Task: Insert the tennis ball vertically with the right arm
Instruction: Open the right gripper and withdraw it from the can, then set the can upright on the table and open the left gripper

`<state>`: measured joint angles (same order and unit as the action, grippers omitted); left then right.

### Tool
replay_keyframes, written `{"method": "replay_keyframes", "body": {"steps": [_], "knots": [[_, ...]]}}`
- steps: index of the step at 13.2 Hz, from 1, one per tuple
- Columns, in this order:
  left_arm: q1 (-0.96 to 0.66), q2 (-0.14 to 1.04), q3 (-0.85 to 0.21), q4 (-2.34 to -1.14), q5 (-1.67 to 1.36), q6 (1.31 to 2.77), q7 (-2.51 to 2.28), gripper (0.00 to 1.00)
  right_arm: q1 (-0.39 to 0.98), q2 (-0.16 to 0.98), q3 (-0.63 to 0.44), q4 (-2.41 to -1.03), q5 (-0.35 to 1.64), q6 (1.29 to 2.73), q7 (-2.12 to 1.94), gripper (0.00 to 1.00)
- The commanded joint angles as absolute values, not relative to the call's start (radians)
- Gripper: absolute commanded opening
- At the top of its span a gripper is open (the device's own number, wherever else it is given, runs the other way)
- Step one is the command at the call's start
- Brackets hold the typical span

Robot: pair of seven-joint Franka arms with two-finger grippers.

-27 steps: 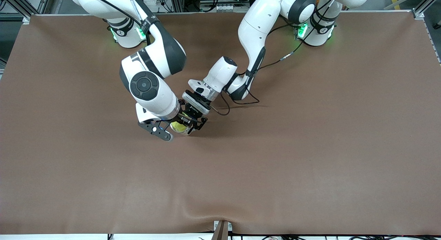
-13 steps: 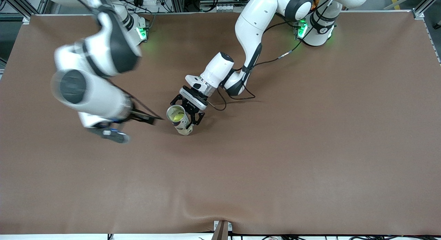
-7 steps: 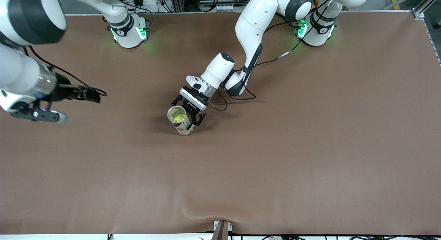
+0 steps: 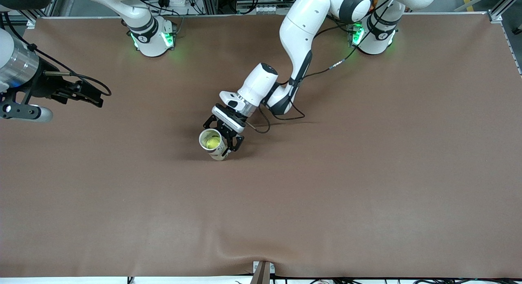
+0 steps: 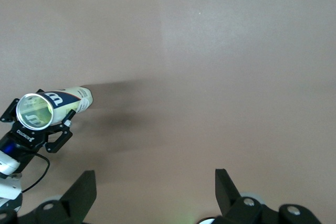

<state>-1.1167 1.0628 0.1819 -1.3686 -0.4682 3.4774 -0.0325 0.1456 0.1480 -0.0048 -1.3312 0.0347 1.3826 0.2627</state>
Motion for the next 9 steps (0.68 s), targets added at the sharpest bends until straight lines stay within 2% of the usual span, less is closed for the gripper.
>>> {"method": "replay_keyframes", "body": {"steps": [1, 9], "knots": [[-1.144, 1.002, 0.21, -1.453, -0.483, 3.455, 0.008, 1.0, 0.129, 0.153, 0.008, -1.318, 0.02, 1.371, 0.25, 1.0], [-1.19, 0.95, 0.206, -1.557, -0.512, 3.456, 0.006, 1.0, 0.12, 0.135, 0.011, -1.319, 0.021, 1.371, 0.255, 1.0]]}}
